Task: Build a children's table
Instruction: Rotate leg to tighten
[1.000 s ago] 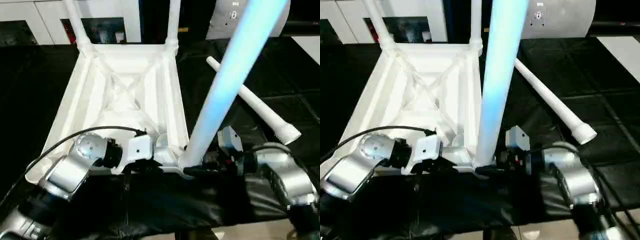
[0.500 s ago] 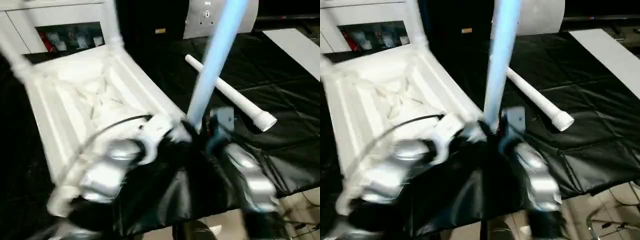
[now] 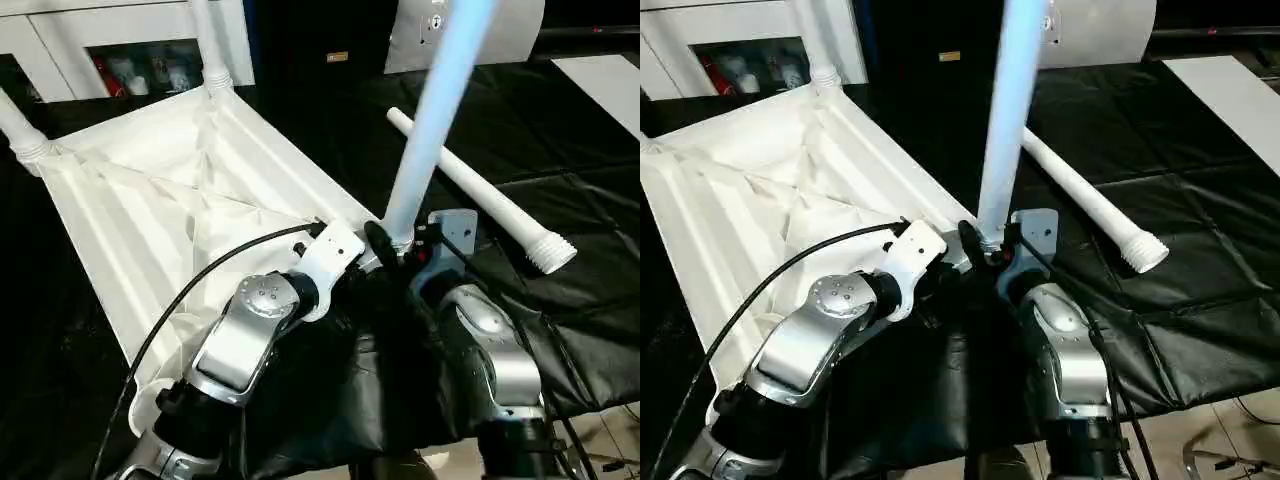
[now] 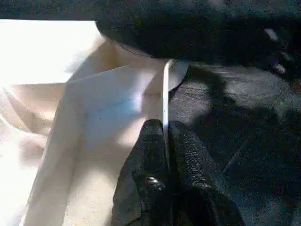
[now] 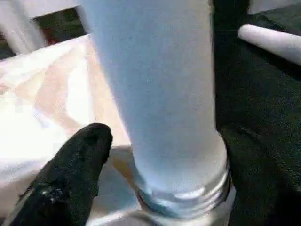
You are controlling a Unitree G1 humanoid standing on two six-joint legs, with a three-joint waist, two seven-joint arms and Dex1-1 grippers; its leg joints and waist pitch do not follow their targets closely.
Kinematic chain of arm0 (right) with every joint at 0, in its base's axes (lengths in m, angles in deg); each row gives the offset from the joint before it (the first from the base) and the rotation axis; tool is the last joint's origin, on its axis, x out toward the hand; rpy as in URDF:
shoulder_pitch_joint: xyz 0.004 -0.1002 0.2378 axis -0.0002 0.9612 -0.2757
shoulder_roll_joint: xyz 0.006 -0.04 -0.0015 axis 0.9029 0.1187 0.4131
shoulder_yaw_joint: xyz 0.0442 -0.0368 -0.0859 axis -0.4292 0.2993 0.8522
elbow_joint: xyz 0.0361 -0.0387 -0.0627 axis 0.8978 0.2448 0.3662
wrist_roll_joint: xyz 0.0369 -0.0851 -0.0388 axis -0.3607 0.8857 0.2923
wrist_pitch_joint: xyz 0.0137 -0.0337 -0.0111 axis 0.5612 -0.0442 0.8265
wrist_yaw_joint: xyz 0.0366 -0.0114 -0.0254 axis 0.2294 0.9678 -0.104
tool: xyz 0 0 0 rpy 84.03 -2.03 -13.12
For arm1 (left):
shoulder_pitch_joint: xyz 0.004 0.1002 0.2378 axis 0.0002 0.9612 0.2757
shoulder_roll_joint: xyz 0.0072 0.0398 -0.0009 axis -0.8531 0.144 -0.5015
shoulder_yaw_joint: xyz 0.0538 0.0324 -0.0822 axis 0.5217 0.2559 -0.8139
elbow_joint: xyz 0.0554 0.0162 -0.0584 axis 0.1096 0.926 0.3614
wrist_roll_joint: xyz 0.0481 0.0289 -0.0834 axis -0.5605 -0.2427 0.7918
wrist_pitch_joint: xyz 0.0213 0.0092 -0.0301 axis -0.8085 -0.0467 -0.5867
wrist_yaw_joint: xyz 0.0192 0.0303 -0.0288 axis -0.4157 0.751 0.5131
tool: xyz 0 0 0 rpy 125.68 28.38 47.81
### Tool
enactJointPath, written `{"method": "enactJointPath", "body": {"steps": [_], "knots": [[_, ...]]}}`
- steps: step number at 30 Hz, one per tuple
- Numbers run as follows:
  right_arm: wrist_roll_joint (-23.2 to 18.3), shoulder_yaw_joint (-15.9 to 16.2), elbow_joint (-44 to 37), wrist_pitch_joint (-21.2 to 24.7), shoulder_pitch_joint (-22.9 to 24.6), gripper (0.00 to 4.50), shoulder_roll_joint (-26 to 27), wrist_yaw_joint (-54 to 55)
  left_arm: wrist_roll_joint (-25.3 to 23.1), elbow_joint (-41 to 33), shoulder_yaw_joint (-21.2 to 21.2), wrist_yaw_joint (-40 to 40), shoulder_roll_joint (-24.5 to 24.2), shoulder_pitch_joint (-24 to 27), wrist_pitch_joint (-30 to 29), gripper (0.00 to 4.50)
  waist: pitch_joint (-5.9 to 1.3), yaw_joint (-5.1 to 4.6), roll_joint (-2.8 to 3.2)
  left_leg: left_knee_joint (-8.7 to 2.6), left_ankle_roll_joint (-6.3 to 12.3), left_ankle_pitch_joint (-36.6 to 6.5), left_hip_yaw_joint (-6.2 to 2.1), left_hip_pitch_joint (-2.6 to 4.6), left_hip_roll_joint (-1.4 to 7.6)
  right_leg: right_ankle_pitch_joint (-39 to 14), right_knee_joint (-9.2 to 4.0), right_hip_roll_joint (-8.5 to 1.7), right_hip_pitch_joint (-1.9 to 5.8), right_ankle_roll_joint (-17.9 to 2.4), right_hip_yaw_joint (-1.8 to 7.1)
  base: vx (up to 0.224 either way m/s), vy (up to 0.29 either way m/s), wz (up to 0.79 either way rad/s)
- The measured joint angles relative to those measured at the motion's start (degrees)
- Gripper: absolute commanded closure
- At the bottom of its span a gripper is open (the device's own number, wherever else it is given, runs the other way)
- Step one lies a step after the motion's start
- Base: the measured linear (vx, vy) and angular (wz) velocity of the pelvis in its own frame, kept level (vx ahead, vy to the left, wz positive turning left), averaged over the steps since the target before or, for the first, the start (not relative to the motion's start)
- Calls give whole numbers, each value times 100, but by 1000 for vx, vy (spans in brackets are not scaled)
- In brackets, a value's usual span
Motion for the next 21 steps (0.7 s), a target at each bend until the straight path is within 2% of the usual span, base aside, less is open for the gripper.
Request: {"method": "enactJointPath", "body": {"steps": [3, 4, 5, 7, 9, 12, 14, 17, 21], "knots": [[-213, -86, -25, -21, 141, 3, -243, -417, 18, 1, 50, 92, -96, -58, -5, 450, -1, 27, 2, 6, 0, 0, 1, -7, 0, 12, 1, -1, -4, -20, 0, 0, 0, 0], [-318, -118, -62, -8, 183, 0, -378, -609, 61, 9, 22, 118, -93, -64, -11, 406, -1, 31, 1, 8, 0, 0, 1, -10, 0, 18, 0, -1, -4, -31, 0, 0, 0, 0], [-433, -151, -141, 40, 238, 0, -546, -832, 121, 10, -13, 164, -88, -64, -28, 395, -2, 47, 4, 8, 1, -1, 2, -13, 0, 19, 0, -3, -6, -31, 0, 0, 0, 0], [-688, -246, -342, 201, 343, 0, -901, -1315, 351, 12, -163, 274, -49, -57, -5, 395, -2, 77, 2, 9, 2, -1, 2, -15, 1, 18, 0, -2, -8, -31, -1, 0, 0, 0], [-901, -286, -468, 237, 356, 0, -1090, -1691, 469, 11, -267, 293, 3, -55, 45, 361, -2, 80, 3, 11, 3, -1, 3, -15, 1, 18, 2, -2, -8, -31, -1, 0, 0, 0], [-1341, -327, -658, 287, 388, 0, -1455, -2382, 767, -26, -449, 328, 162, 15, 373, 343, -2, 93, 2, 23, 4, -1, 2, -15, 4, 19, 6, -1, -8, -31, -4, 0, 0, 0], [-1624, -333, -783, 418, 390, 0, -1597, -2754, 935, -126, -510, 455, 154, 71, 375, 343, -2, 90, 1, 28, 4, 0, 1, -14, 5, 13, 12, -1, -7, -22, -5, 0, 0, 0], [-1991, -334, -952, 616, 335, 0, -1728, -3154, 1060, -373, -567, 674, -128, 203, 367, 343, -3, 95, 0, 39, 5, 0, 0, -11, 7, 0, 29, -1, -8, 0, -6, 0, 0, 0], [-2253, -313, -978, 814, 128, 0, -1834, -3438, 1068, -698, -772, 1054, -1008, 546, 290, 343, 3, 93, -19, 51, 7, 4, -2, -8, 9, 0, 39, 1, -8, 1, -6, 0, 0, 0]]}}
